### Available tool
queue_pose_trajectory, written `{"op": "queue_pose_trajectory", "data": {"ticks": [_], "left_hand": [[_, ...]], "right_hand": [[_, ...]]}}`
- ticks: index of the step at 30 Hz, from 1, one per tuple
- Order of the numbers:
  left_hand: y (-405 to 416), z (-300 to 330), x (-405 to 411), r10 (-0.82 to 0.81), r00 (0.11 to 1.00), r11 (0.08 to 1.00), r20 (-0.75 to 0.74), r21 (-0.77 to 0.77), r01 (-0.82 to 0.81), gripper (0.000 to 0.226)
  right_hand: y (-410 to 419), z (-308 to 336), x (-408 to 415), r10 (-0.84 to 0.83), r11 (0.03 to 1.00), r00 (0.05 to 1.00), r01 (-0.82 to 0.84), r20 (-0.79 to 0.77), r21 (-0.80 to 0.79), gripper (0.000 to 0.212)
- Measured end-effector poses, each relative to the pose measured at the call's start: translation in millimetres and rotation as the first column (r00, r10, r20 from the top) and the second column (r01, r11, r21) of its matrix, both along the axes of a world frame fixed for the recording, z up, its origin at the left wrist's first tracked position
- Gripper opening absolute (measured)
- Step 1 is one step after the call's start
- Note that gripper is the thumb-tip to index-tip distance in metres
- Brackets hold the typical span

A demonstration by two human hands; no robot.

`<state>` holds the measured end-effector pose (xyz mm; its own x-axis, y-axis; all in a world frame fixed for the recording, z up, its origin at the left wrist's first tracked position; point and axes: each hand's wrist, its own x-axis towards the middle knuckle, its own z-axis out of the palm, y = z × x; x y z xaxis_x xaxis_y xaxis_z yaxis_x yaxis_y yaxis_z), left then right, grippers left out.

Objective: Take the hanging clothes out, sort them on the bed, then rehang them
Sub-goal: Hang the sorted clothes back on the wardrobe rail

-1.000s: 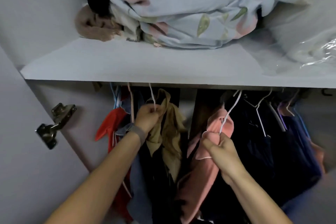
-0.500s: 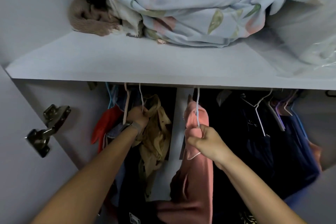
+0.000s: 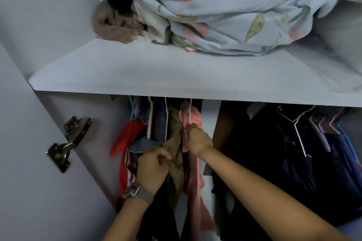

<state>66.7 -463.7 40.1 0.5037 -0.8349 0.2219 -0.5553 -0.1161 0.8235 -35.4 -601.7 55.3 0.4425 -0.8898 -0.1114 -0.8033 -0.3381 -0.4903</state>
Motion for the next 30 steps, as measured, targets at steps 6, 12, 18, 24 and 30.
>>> {"op": "queue_pose_trajectory", "data": {"ticks": [6, 12, 18, 24, 30], "left_hand": [[8, 2, -11, -0.087, 0.996, 0.990, 0.029, 0.118, 0.083, 0.053], [-8, 18, -43, -0.275, 0.958, 0.955, 0.081, 0.138, 0.262, 0.031], [-40, 6, -124, -0.499, 0.836, 0.860, 0.228, 0.244, 0.447, 0.046], [-16, -4, -222, -0.728, 0.602, 0.678, 0.328, 0.469, 0.566, 0.036], [55, 7, -353, -0.842, 0.365, 0.524, 0.397, 0.444, 0.727, 0.024]], "right_hand": [[-5, 12, -27, 0.083, 0.981, 0.996, -0.077, -0.027, 0.175, 0.077], [40, -5, -155, -0.138, 0.948, 0.988, 0.113, 0.064, 0.297, 0.028], [101, -48, -278, -0.402, 0.891, 0.911, 0.413, -0.097, 0.186, 0.017], [193, -61, -375, -0.550, 0.799, 0.826, 0.564, -0.127, 0.209, 0.014], [314, -73, -467, -0.581, 0.741, 0.786, 0.618, -0.211, 0.263, 0.027]]}}
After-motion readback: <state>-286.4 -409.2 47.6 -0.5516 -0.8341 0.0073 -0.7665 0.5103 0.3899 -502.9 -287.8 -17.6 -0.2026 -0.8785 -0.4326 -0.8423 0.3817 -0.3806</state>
